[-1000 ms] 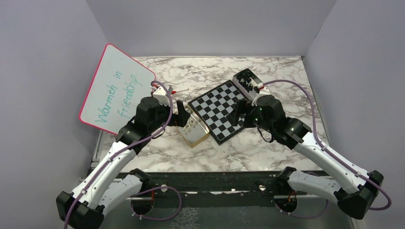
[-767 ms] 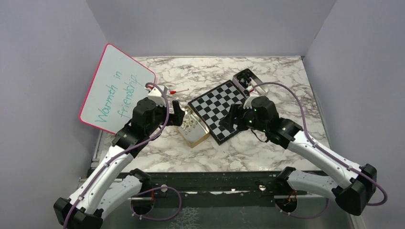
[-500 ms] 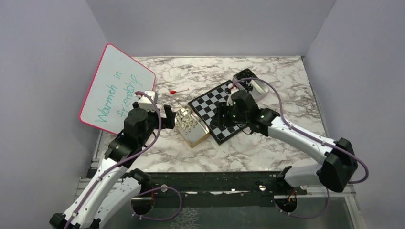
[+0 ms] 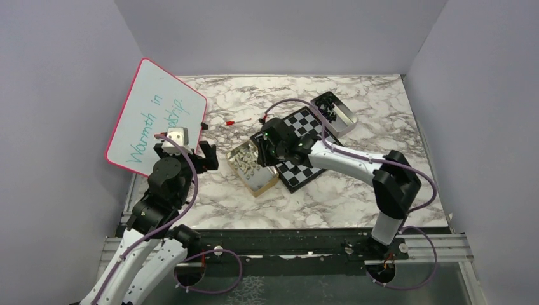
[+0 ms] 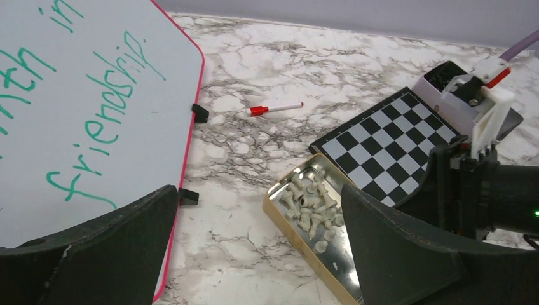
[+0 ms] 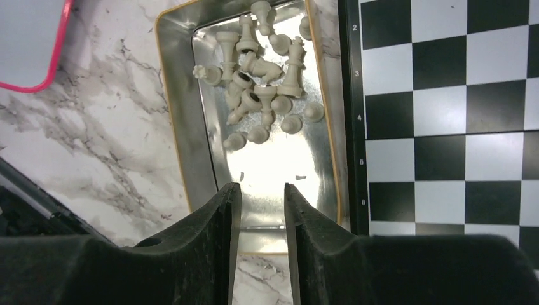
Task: Set up the chess pieces on the board
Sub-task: Pick up the chess piece from the storage box.
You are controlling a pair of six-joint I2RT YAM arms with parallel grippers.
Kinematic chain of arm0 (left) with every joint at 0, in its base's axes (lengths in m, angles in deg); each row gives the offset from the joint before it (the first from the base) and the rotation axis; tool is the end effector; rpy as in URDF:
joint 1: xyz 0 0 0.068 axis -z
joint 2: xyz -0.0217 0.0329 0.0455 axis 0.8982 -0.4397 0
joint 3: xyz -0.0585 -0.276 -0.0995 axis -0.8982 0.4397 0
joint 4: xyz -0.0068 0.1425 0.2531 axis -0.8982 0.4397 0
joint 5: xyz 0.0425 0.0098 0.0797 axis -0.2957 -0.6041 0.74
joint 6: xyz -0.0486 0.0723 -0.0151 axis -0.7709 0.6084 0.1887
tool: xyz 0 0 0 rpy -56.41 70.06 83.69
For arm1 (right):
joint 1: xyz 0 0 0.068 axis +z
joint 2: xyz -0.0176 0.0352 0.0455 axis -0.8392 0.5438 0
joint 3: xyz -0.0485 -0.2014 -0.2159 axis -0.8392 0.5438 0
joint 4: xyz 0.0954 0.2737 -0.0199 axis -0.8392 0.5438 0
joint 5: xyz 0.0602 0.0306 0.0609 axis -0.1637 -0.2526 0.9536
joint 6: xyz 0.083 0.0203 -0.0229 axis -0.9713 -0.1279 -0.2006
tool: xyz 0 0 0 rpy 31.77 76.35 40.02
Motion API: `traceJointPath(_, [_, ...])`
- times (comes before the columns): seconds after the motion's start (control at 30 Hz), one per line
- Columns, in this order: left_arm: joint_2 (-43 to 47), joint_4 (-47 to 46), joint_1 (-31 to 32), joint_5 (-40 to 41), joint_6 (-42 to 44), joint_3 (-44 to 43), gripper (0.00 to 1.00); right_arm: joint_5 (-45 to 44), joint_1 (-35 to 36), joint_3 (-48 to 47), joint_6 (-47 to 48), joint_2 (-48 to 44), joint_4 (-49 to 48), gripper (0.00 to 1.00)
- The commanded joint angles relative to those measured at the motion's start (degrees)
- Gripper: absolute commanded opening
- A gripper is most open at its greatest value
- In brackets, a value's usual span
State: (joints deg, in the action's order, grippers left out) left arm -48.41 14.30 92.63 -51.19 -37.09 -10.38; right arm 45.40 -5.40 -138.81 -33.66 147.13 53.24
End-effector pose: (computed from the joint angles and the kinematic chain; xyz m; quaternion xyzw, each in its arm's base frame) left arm 0.1571 -0.0517 0.3488 -0.0202 0.7618 -0.0834 0.6422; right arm 0.2836 0.3523 0.2343 -0.1816 0.9023 0.2319 0.3148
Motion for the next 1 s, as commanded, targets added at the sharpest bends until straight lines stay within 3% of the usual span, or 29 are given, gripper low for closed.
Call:
traceJointPath(0.0, [2.0, 0.0, -0.1, 4.5, 0.0, 0.7, 0.99, -4.6, 1.3, -5.5, 2.5, 5.8, 1.3, 0.35])
traceJointPath(0.47, [4.0, 0.0, -0.1, 5.6, -0.2, 0.9, 0.99, -11.1, 3.5, -16.1, 5.9, 18.0, 5.6, 0.30])
traceJointPath(0.97, [5.8, 0.2, -0.1, 6.9, -0.1, 1.1, 0.99, -12.3, 4.0, -18.7, 5.8, 22.2, 8.1, 0.28])
